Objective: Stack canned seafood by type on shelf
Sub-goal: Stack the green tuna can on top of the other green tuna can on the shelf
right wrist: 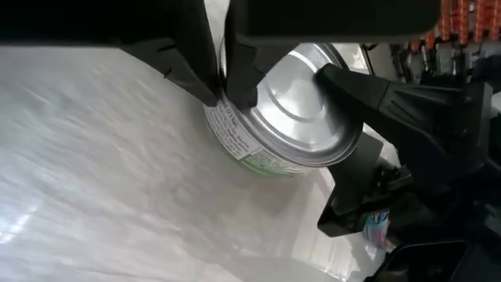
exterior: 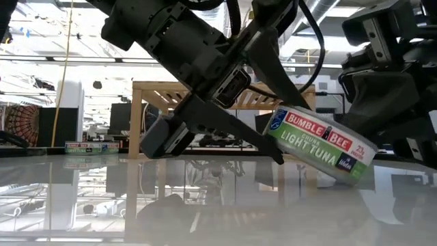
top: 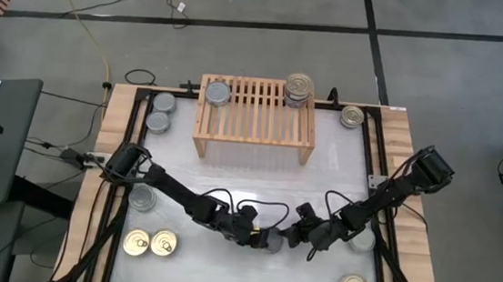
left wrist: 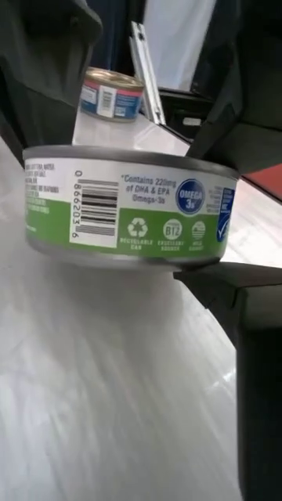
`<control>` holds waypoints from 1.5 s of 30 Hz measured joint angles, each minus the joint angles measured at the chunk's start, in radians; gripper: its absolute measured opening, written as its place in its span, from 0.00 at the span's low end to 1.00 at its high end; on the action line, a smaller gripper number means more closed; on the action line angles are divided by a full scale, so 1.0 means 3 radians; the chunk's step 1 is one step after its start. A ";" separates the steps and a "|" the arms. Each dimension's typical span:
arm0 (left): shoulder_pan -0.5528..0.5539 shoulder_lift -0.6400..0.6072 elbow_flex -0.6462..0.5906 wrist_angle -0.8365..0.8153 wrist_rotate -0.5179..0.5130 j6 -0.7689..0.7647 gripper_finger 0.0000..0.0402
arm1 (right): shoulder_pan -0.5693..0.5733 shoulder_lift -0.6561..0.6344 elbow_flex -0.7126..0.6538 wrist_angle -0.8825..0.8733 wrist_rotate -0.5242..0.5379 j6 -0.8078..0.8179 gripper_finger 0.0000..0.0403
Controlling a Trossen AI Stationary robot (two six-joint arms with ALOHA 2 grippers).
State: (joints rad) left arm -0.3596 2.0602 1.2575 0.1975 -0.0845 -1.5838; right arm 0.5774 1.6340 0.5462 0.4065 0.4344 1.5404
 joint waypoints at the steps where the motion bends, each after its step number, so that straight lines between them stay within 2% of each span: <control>1: 0.0005 0.0000 0.0000 -0.0002 0.0008 0.0033 0.34 | -0.0002 -0.0013 -0.0003 0.0004 -0.0008 -0.0035 0.16; 8: 0.0061 0.0004 0.0003 0.0002 0.0088 0.0198 0.33 | -0.0012 -0.0323 -0.0003 -0.0266 0.0002 -0.0190 0.33; 14: 0.0104 -0.0001 -0.0002 0.0130 0.0164 0.0344 0.33 | 0.0019 -0.0847 -0.0003 -0.1088 -0.0246 -0.0222 0.44; 23: 0.0210 -0.0093 -0.0002 0.0527 0.0404 0.0561 0.33 | 0.0297 -0.1500 0.0001 -0.2174 -0.0212 0.0120 0.45; 30: 0.0416 -0.0253 -0.0007 0.1045 0.0665 0.0711 0.33 | 0.0484 -0.1602 0.0002 -0.2512 0.0217 0.0526 0.44; 34: 0.0643 -0.0512 -0.0005 0.1343 0.0953 0.0851 0.33 | 0.0483 -0.1608 0.0002 -0.2524 0.0238 0.0537 0.44; 39: 0.1018 -0.1005 -0.0004 0.1146 0.1142 0.1084 0.33 | 0.0414 -0.1608 0.0002 -0.2546 0.0240 0.0538 0.44; 42: 0.1292 -0.1360 -0.0007 0.0797 0.1178 0.1241 0.33 | 0.0354 -0.1608 0.0002 -0.2559 0.0240 0.0534 0.44; 45: 0.1610 -0.1767 -0.0005 0.0168 0.1225 0.1485 0.33 | 0.0295 -0.1608 0.0002 -0.2561 0.0240 0.0521 0.44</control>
State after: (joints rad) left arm 0.1234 1.5302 1.2560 0.2478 0.2829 -1.1383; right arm 0.6660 1.1515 0.5468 -0.3619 0.5064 1.6966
